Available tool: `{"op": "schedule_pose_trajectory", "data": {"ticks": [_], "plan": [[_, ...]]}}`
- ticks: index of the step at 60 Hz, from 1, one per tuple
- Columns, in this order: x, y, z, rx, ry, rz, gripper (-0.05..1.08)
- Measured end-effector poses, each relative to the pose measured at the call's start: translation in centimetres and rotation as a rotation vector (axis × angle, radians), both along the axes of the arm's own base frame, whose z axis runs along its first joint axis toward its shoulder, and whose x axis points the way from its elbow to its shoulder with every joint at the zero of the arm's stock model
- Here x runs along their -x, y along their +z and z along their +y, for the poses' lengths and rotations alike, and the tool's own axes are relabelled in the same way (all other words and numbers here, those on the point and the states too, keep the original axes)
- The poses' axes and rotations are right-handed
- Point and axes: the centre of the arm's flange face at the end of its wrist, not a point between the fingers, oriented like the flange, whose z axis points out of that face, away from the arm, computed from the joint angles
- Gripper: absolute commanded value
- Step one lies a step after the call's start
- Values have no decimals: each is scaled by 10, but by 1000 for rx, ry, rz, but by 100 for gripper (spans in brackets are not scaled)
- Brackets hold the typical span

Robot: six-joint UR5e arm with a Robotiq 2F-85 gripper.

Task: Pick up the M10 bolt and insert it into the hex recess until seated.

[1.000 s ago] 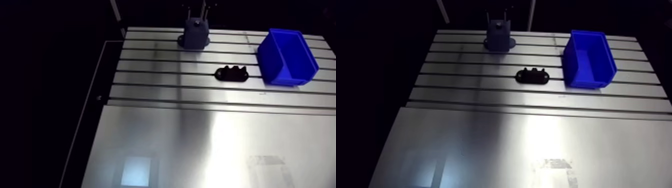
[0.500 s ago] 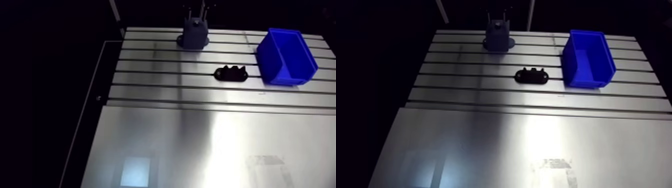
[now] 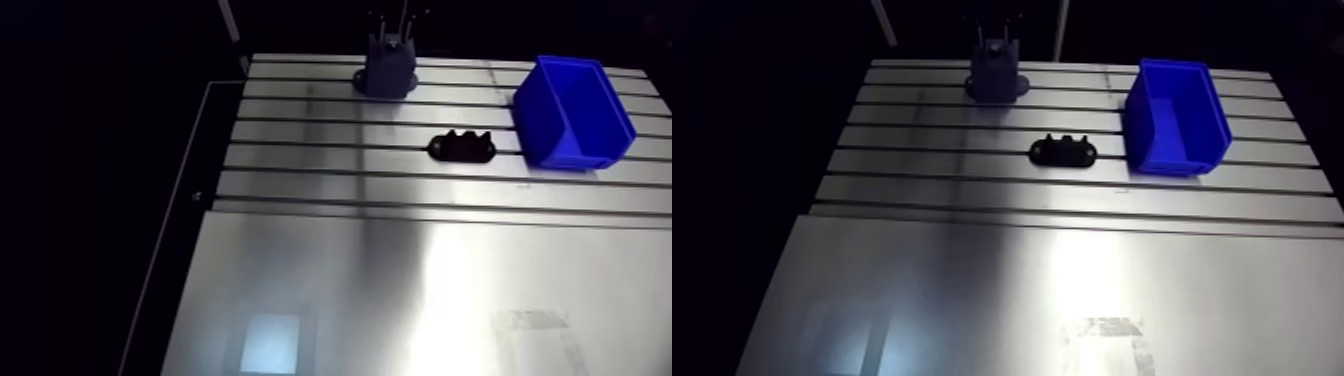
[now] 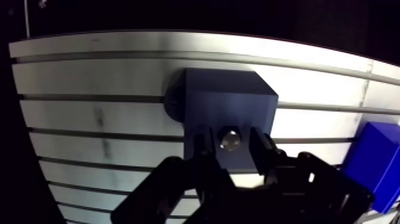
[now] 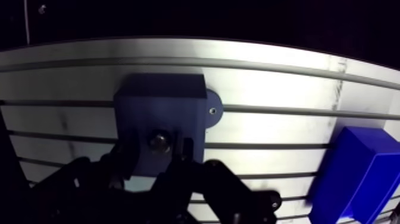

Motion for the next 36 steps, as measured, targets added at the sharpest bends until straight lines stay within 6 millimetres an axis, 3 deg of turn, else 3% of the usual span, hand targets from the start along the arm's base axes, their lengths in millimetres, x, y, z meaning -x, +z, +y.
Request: {"op": "schedule_pose_trajectory", "data": {"ticks": [36], "plan": [[-1, -3, 0, 0, 1, -6, 62]]}}
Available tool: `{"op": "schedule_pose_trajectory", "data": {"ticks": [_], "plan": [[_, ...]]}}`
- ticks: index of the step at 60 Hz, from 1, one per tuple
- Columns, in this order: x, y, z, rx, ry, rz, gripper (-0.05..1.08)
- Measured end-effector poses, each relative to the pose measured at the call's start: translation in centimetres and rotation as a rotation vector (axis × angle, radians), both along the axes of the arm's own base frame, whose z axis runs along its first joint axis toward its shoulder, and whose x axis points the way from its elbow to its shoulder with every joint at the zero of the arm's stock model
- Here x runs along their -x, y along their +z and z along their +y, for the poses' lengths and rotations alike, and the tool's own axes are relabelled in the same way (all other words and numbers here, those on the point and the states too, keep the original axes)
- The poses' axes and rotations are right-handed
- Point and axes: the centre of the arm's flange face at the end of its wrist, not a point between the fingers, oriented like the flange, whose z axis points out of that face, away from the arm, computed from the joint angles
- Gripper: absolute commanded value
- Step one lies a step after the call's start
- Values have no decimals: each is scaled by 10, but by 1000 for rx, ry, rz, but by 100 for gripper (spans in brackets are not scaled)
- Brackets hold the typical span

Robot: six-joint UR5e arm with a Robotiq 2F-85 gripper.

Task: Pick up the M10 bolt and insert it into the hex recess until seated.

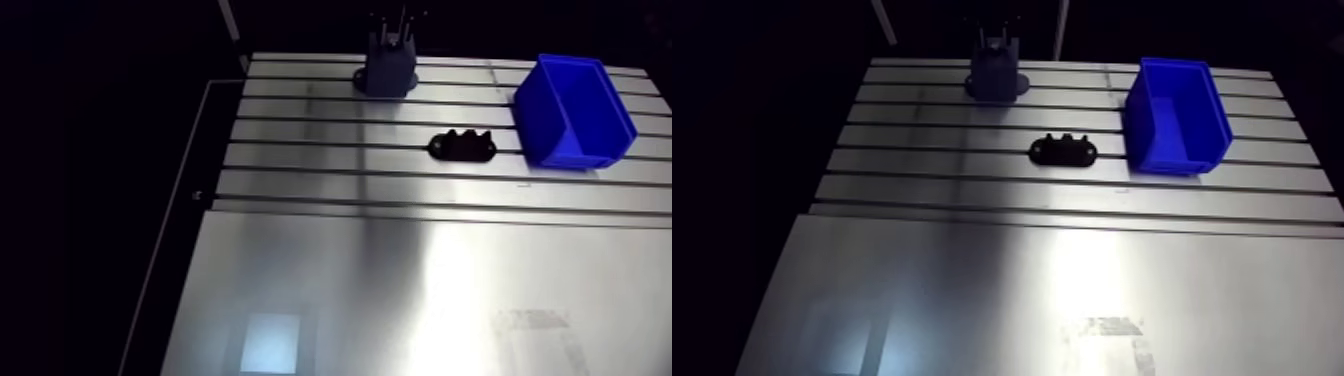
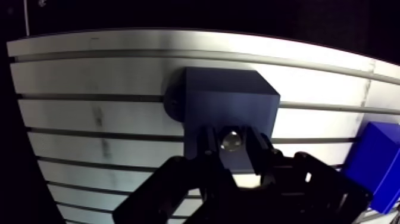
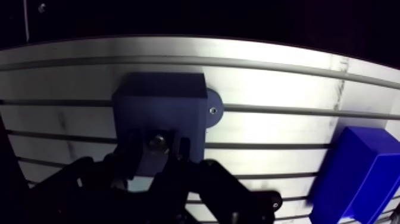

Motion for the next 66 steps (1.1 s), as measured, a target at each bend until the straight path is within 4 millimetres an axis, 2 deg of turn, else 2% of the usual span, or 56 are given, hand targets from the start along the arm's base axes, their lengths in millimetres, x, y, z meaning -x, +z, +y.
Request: {"op": "schedule_pose_trajectory", "data": {"ticks": [66], "plan": [[-1, -2, 0, 0, 2, -4, 67]]}}
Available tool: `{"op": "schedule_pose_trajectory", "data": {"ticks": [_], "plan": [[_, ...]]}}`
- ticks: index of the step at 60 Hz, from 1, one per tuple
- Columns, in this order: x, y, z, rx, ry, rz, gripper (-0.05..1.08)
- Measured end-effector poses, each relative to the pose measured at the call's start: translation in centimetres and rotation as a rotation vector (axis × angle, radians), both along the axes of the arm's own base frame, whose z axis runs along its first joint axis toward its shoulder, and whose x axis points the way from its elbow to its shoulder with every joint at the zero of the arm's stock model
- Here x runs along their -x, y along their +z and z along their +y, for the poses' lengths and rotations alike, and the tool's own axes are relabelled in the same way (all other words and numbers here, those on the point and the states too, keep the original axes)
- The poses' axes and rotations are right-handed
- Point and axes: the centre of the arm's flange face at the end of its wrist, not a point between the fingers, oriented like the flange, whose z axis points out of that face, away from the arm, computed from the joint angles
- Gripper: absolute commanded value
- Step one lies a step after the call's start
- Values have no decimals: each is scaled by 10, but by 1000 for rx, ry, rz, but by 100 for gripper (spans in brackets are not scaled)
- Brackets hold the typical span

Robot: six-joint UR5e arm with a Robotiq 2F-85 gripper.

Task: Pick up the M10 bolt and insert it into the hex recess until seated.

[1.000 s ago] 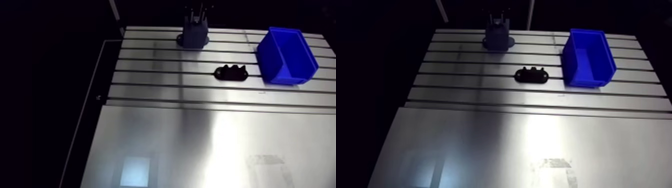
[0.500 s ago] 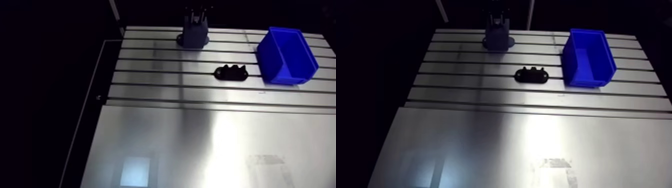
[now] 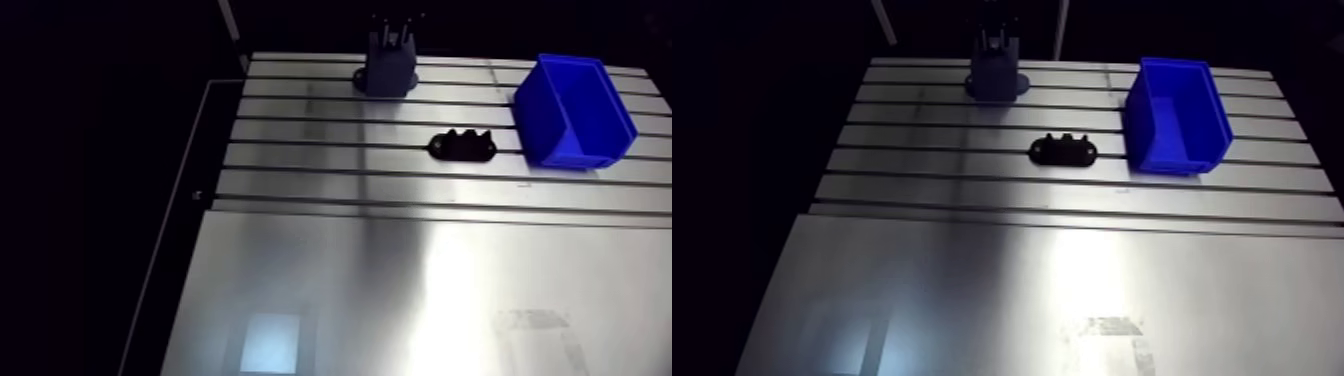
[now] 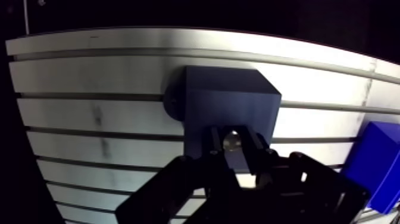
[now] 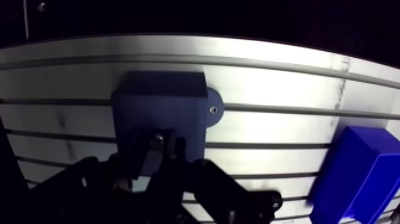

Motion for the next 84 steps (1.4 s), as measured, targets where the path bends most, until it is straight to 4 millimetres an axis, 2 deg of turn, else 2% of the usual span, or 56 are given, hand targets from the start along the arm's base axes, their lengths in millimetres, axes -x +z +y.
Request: {"op": "schedule_pose_trajectory", "data": {"ticks": [84], "plan": [[0, 0, 0, 3, 25, -1, 72]]}}
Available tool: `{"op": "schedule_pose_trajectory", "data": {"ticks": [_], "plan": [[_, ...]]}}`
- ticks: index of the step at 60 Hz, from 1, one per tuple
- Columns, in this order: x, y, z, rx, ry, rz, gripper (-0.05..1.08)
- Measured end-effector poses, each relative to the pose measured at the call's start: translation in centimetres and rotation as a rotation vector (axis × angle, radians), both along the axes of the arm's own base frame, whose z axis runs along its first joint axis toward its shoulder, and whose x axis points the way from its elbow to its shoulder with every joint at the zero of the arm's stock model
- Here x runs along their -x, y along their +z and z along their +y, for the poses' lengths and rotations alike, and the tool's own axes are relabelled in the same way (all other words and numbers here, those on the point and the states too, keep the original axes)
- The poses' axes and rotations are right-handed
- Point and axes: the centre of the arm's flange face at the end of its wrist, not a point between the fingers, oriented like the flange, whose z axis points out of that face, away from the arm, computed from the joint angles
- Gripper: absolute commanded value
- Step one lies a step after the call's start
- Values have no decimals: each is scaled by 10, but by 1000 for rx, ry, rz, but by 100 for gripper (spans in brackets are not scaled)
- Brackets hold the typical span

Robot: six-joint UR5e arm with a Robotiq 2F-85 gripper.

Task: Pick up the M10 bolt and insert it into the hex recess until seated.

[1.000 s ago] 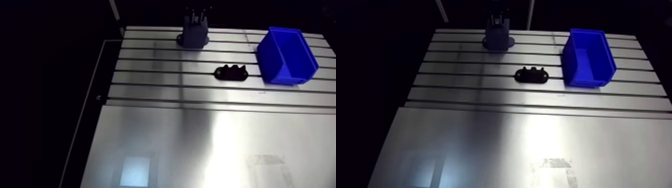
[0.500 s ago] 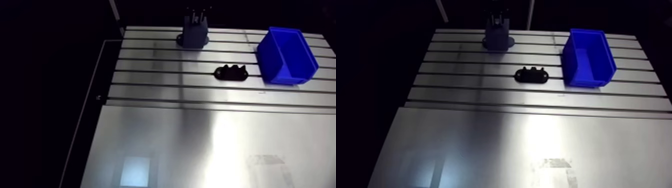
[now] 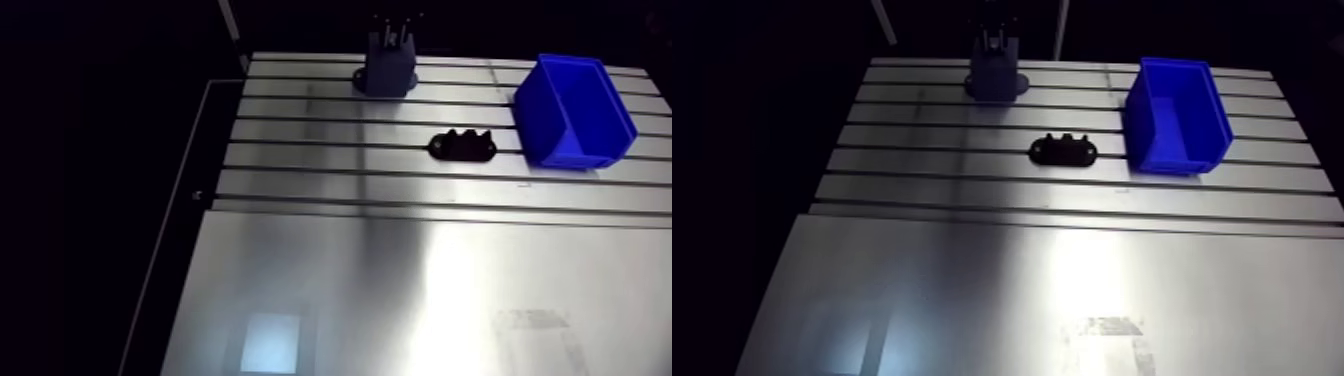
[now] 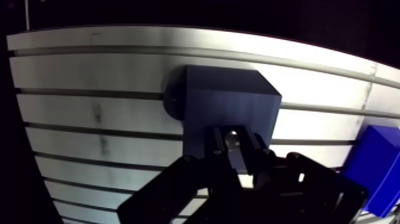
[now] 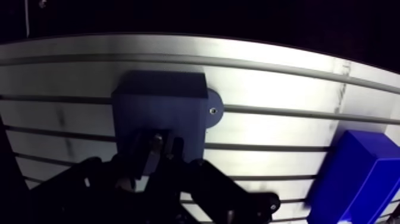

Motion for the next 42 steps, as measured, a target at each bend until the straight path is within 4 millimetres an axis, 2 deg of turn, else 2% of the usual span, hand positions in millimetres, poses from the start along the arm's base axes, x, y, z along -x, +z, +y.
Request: {"op": "schedule_pose_trajectory", "data": {"ticks": [42], "plan": [[0, 2, -4, 12, 99, 0, 71]]}}
